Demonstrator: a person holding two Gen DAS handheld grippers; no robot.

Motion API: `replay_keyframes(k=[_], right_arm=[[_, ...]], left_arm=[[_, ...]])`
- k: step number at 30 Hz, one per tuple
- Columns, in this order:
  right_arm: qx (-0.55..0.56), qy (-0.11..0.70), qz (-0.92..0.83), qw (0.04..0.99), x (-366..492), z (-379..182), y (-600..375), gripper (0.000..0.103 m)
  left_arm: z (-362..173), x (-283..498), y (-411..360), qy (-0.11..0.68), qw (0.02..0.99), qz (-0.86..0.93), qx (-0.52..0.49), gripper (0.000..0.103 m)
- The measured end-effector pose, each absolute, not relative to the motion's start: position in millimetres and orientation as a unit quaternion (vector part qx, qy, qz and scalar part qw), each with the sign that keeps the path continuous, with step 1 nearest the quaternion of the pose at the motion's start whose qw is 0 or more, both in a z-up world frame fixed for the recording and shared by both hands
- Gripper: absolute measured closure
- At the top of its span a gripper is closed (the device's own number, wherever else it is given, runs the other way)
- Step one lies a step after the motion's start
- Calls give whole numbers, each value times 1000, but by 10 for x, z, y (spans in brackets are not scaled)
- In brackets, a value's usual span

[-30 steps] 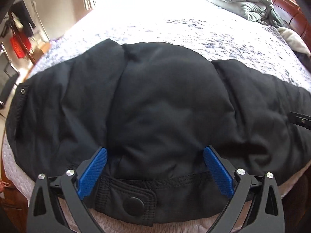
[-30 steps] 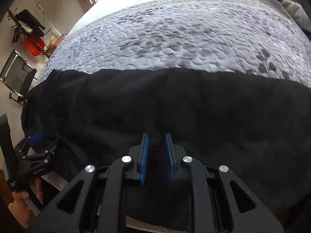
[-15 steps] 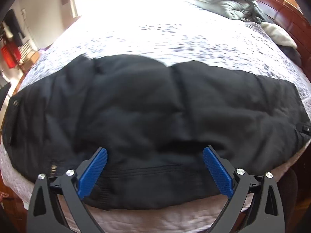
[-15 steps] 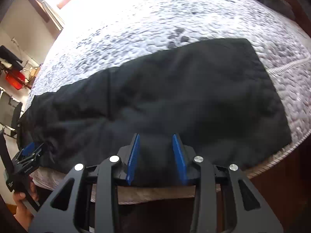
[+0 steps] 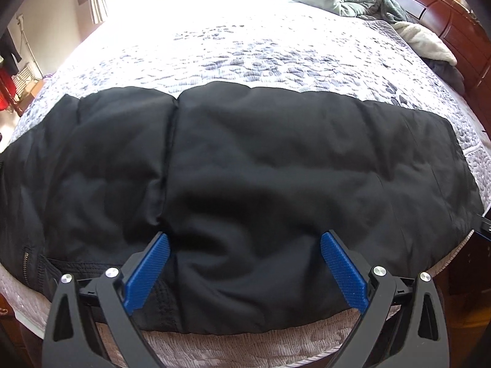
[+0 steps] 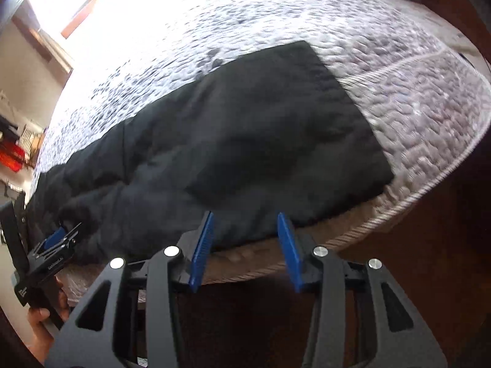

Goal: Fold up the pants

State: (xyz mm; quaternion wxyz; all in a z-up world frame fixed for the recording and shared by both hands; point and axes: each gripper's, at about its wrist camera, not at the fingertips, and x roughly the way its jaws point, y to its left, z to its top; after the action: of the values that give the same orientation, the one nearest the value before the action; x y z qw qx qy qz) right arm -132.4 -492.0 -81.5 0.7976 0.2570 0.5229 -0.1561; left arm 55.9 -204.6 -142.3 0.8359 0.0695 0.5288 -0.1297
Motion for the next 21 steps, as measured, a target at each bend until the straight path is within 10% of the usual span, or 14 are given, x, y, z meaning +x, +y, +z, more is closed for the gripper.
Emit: replay_keyframes(k=[16, 21], right_arm=[[419, 473, -164, 758, -1396, -1345, -5568, 38], [418, 445, -132, 781, -1375, -1227, -5616, 84]], left_arm=[[-1469, 577, -2242, 523, 834, -139, 104, 4], [-1493, 587, -2224, 525, 833, -142, 102, 4]])
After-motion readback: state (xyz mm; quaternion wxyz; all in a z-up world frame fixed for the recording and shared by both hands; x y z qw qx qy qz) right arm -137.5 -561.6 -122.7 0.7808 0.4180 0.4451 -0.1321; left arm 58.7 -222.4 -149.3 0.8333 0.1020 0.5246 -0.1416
